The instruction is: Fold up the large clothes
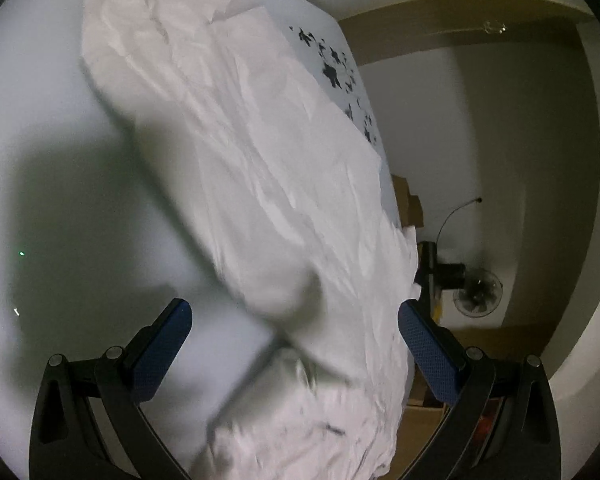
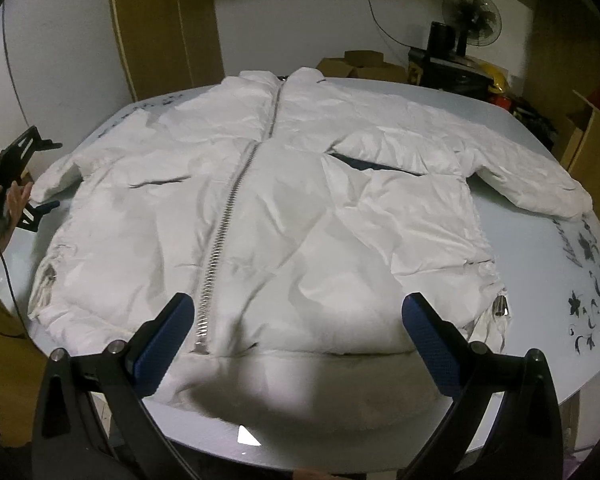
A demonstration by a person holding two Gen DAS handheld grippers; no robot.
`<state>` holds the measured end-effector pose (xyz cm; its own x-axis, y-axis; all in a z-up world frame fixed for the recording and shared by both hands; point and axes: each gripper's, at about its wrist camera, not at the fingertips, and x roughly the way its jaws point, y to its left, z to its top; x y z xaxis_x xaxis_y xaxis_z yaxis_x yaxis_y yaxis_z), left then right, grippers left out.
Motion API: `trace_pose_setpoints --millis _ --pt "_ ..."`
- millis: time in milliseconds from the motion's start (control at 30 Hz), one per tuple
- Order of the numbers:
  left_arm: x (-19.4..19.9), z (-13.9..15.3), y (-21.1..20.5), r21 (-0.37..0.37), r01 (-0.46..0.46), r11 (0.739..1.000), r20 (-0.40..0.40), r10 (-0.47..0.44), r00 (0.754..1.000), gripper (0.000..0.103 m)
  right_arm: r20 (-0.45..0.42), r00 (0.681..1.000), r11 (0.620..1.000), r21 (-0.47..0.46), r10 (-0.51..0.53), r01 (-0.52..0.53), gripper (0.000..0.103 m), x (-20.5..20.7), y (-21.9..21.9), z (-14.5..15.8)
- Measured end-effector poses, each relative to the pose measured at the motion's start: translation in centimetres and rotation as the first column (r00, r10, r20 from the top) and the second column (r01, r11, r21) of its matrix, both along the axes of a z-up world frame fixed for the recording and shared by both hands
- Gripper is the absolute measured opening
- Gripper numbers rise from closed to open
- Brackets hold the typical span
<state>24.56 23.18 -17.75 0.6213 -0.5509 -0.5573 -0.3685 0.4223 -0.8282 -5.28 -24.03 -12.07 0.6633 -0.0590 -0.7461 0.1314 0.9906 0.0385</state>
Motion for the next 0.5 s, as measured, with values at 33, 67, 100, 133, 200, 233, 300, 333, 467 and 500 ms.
trace_pose_setpoints --millis 33,67,100,133,200,233,300,333,467,500 --pt "0.6 -0.4 0.4 0.0 -0.004 1.0 0.0 0.004 1.0 0.103 -0.005 1.0 1.0 0.002 -0.005 0.005 0.103 0.3 -0.2 -0.2" --pt "1.3 -0.7 0.9 0.008 -0.016 1.0 0.0 0.016 1.0 0.103 -0.009 1.0 1.0 0.003 -0.011 0.011 0.103 0.5 -0.3 -0.3" --pt "1.7 -1.0 1.3 0.013 -0.027 1.0 0.004 0.027 1.0 0.102 -0.015 1.0 1.0 0.005 -0.017 0.017 0.103 0.8 -0.5 -0.4" --pt "2.1 -1.1 2.1 0.017 -0.06 0.998 0.024 0.06 0.998 0.102 -0.021 1.0 1.0 0.007 -0.02 0.02 0.103 1.1 -0.7 -0.6" --pt "2.8 -1.0 3.3 0.044 -0.095 0.994 0.025 0.094 0.995 0.102 -0.034 0.999 1.0 0.017 -0.023 0.024 0.103 1.7 -0.9 -0.9" --pt "3.1 -1.0 3.8 0.065 -0.112 0.992 0.025 0.111 0.994 0.102 -0.04 0.999 0.999 0.023 -0.025 0.026 0.103 1.9 -0.9 -1.0" --pt "4.1 -0.8 5.3 0.088 -0.145 0.986 0.045 0.141 0.989 0.101 -0.043 0.999 0.999 0.024 -0.027 0.028 0.103 2.1 -1.0 -1.0" --pt "4.4 -1.0 5.7 0.091 -0.152 0.984 0.052 0.148 0.988 0.101 -0.046 0.999 0.999 0.021 -0.025 0.026 0.103 2.2 -0.8 -1.1" --pt "5.7 -1.5 7.6 0.099 -0.177 0.979 0.086 0.168 0.982 0.095 -0.053 0.998 1.0 0.018 -0.023 0.024 0.103 2.4 -0.7 -1.2" --pt "6.1 -1.8 8.1 0.098 -0.176 0.979 0.084 0.168 0.982 0.086 -0.055 0.998 1.0 0.017 -0.024 0.025 0.103 2.4 -0.6 -1.2"
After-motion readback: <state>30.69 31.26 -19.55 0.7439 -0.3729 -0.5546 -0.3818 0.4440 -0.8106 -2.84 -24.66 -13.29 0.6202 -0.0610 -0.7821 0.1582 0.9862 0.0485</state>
